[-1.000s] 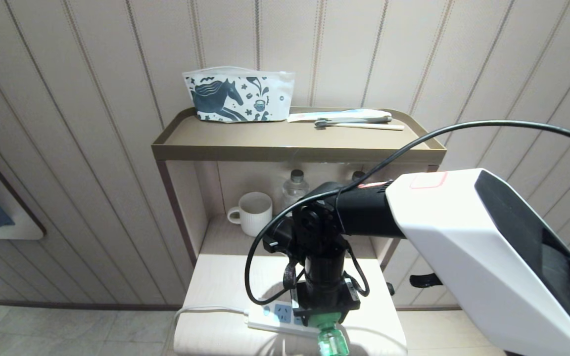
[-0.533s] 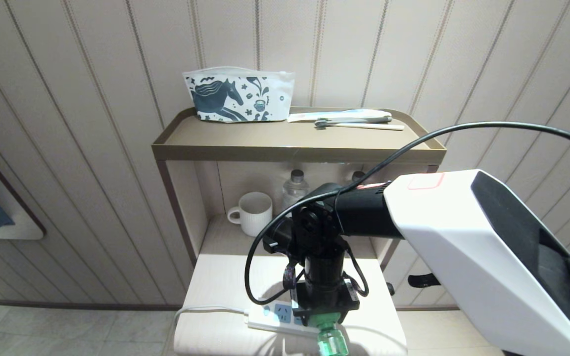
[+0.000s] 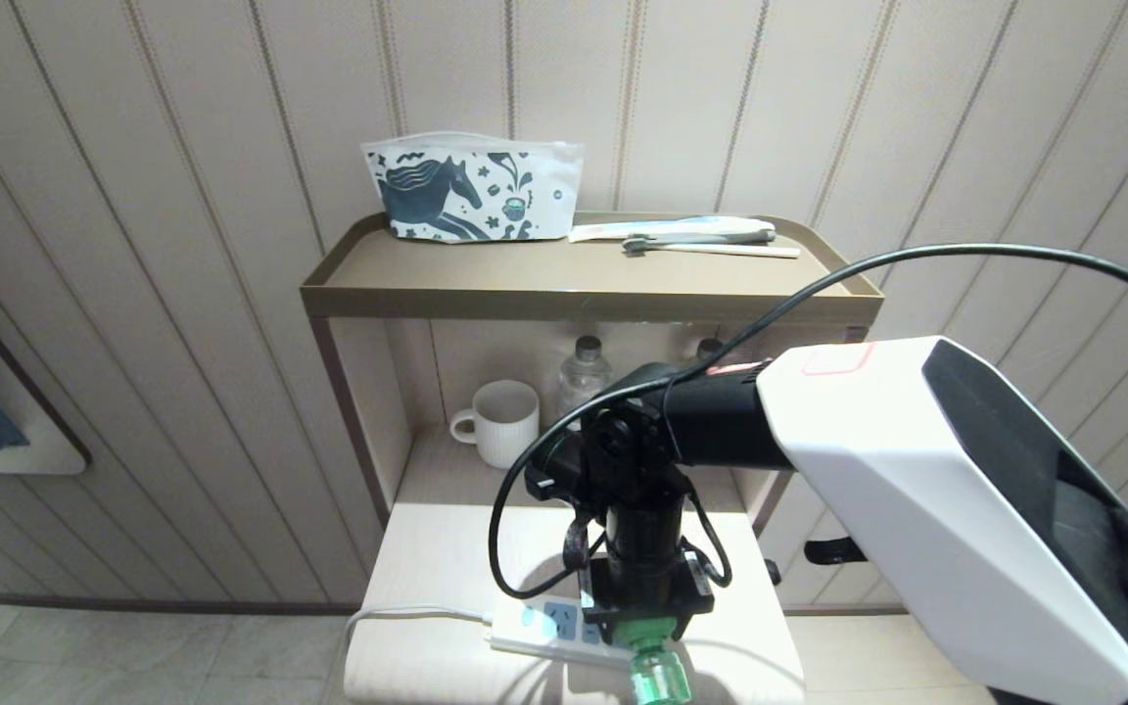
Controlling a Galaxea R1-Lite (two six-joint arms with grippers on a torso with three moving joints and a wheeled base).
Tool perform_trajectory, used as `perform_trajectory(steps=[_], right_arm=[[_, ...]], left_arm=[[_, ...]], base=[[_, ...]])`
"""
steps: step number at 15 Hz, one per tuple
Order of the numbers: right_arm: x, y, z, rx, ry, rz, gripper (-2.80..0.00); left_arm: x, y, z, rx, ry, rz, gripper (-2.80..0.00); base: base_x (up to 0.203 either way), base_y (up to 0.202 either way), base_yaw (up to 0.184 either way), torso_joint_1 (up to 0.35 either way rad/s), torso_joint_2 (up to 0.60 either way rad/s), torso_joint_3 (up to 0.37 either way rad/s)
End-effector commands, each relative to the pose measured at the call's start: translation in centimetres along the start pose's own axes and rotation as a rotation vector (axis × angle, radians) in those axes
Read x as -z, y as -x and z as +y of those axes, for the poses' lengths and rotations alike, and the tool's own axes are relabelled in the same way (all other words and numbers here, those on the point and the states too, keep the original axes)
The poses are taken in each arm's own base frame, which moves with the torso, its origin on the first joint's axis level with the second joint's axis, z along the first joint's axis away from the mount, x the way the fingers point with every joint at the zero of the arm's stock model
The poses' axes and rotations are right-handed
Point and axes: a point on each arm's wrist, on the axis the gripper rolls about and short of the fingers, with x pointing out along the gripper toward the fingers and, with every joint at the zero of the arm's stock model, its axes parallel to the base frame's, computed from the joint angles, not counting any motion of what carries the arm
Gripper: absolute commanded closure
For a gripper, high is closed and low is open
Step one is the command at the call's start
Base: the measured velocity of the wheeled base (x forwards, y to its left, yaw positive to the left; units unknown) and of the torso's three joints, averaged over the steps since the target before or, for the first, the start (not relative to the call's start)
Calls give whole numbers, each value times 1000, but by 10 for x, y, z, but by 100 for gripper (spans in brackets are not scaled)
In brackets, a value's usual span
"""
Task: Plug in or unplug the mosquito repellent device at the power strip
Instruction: Insert the plug into the socket
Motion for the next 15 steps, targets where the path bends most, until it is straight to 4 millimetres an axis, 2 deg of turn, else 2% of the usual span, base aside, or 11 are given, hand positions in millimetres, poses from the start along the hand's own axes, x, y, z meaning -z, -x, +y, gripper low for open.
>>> perform_trajectory(steps=[1,8,15], right_arm=[[1,-2,1,7,1,9,0],[4,7,1,-11,-31,-6,0],[3,-1,3,5,-57,4,0]], left_arm=[[0,0,0,0,0,2,0],[0,0,0,0,-2,2,0],[0,0,0,0,-2,2,0]], base=[[0,0,0,0,0,0],[0,0,0,0,0,0],[0,0,0,0,0,0]])
